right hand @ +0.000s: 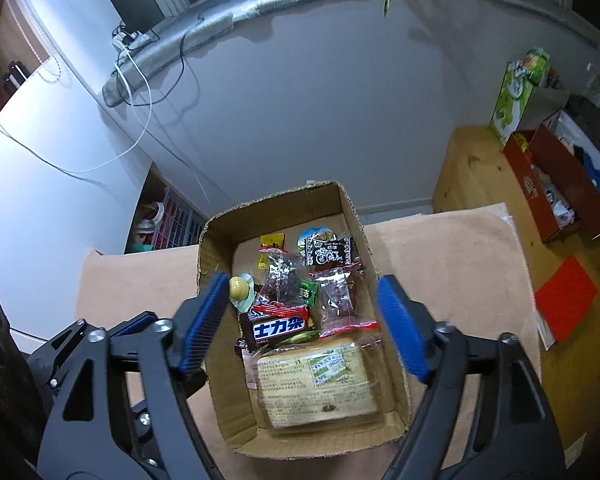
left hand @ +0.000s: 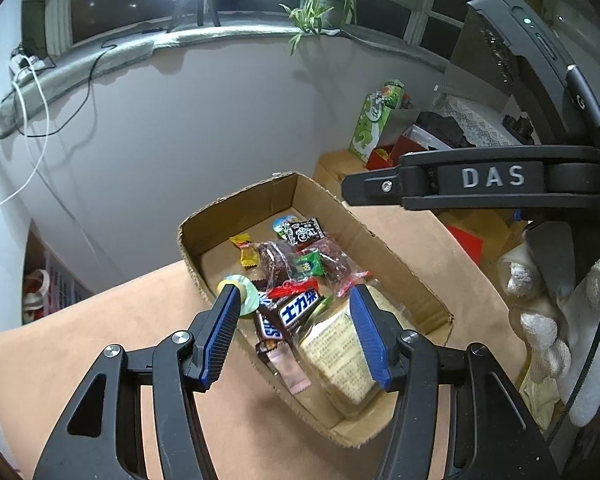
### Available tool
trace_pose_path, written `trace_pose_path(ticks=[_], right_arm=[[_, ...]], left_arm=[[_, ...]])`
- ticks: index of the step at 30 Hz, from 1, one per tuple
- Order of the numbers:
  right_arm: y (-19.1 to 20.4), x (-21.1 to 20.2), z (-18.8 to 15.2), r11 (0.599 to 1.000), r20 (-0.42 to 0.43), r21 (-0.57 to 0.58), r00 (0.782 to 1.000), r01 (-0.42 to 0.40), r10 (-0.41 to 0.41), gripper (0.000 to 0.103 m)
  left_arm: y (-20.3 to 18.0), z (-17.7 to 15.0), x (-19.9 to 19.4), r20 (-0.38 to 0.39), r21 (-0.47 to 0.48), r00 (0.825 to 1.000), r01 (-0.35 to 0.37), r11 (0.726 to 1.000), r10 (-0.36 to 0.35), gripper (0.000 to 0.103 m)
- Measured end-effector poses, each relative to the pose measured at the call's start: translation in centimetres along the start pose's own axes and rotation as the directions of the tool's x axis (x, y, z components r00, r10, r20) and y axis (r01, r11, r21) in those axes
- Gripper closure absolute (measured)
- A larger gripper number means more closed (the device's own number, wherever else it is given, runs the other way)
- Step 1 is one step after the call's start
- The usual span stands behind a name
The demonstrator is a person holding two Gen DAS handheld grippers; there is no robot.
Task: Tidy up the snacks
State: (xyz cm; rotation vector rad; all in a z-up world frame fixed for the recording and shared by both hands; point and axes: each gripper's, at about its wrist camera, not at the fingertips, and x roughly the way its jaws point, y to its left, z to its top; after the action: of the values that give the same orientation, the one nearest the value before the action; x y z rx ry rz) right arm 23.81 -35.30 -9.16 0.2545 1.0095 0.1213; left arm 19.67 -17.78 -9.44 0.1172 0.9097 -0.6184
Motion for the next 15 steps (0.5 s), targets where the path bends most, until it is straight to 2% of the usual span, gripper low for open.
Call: trace_pose_path(ticks=[15], right_arm=[[1.0, -5.1, -3.8, 0.997, 0.082, -0.06, 0.996, 0.051, -0.046, 0.02]], left_arm=[[-0.4, -1.4, -5.6, 0.06, -0.052, 0.996, -0.064, 0.997, 0.067, 0.047]])
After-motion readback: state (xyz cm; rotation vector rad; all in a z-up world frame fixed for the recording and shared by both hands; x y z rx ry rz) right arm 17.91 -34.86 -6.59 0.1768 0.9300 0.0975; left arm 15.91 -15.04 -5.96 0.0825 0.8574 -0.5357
